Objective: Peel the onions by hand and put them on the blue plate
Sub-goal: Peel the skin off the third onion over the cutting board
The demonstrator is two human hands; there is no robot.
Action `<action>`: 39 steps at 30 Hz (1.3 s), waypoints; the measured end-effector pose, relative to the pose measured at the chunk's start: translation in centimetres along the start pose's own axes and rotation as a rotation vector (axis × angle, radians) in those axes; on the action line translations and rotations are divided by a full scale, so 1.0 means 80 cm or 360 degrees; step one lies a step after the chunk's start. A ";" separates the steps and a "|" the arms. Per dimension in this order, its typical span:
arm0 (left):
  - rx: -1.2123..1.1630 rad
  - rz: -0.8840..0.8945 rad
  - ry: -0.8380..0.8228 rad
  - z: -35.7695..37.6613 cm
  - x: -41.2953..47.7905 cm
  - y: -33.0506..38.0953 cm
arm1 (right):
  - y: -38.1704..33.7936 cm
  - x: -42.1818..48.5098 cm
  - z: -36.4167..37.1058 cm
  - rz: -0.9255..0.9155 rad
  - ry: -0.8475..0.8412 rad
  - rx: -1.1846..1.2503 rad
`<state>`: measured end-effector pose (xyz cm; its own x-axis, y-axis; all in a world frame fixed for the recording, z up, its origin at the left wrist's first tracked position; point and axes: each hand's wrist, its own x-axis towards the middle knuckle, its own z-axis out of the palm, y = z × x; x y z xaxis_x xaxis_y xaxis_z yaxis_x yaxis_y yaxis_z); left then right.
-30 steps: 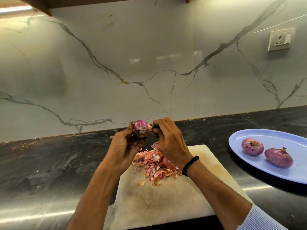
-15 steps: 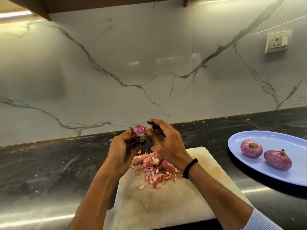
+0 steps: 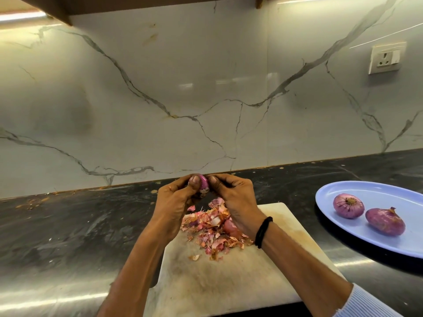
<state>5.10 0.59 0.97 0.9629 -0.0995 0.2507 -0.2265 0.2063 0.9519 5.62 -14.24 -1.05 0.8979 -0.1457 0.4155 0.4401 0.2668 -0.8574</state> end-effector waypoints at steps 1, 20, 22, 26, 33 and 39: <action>0.0034 0.0026 -0.0031 0.001 -0.001 -0.001 | 0.000 0.001 0.000 0.0004 0.0045 -0.0042; -0.0801 -0.0175 0.0261 0.002 0.000 0.012 | -0.021 0.005 -0.012 -0.0098 0.0038 -0.0371; -0.0743 -0.0181 0.0248 0.002 0.001 0.010 | -0.014 0.005 -0.013 -0.0397 0.0088 -0.0879; -0.0636 -0.0172 0.0255 0.005 0.002 0.008 | -0.001 0.003 -0.014 -0.0852 0.0151 -0.1302; -0.0558 -0.0123 0.0211 0.003 0.003 0.006 | -0.002 -0.001 -0.009 -0.0895 0.0065 -0.1301; -0.0471 -0.0126 0.0127 0.003 -0.001 0.006 | 0.004 -0.002 -0.005 -0.1016 -0.0200 -0.1320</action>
<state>4.84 0.48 1.44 0.9869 -0.0524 0.1524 -0.1094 0.4764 0.8724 5.61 -14.52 -1.53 0.5187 0.0827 0.8509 0.7268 -0.5668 -0.3880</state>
